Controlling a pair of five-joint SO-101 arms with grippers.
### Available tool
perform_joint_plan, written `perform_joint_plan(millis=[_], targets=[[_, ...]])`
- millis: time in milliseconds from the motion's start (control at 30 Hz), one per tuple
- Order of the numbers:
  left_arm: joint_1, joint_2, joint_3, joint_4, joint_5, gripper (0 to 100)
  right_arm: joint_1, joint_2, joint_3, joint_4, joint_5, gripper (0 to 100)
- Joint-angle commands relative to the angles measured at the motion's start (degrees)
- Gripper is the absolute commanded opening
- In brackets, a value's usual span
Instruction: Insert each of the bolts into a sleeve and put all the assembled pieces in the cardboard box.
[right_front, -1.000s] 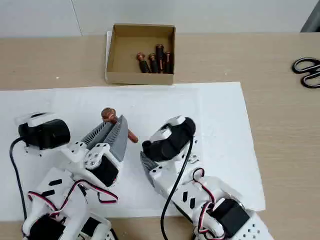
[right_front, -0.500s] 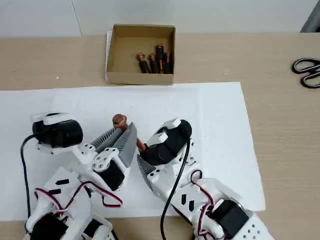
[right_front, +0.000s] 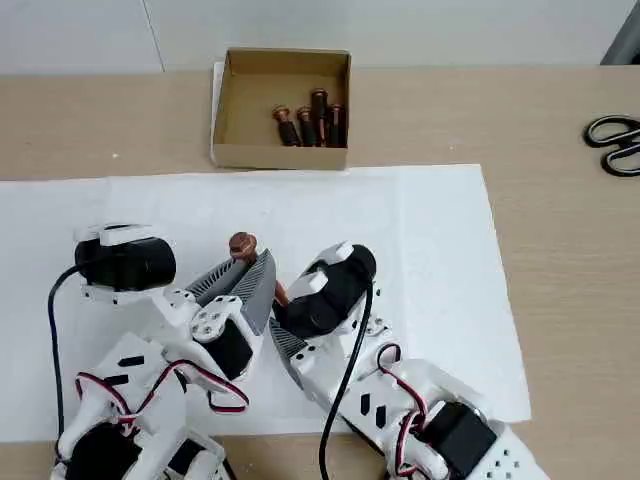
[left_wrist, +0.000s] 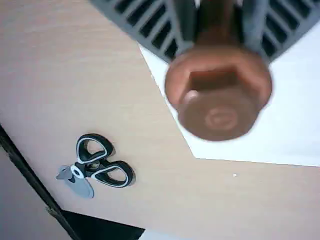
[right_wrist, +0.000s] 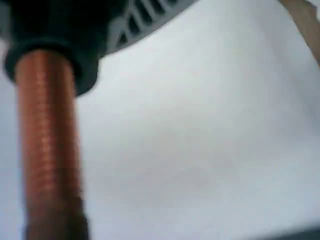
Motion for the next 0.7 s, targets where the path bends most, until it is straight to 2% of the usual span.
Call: perform_joint_plan(millis=[0, 500, 667], targets=[[0.0, -0.35, -0.31, -0.53, 0.09, 1, -0.57, -0.84, -3.34, 0.04, -0.09, 0.4], [0.53, -0.26, -0.22, -0.09, -2.29, 1, -0.48, -0.84, -5.45, 0.4, 0.0, 0.4], [7.47, -0.26, -0.22, 4.31, -3.78, 1, -0.48, -0.84, -5.45, -0.04, 3.96, 0.4]])
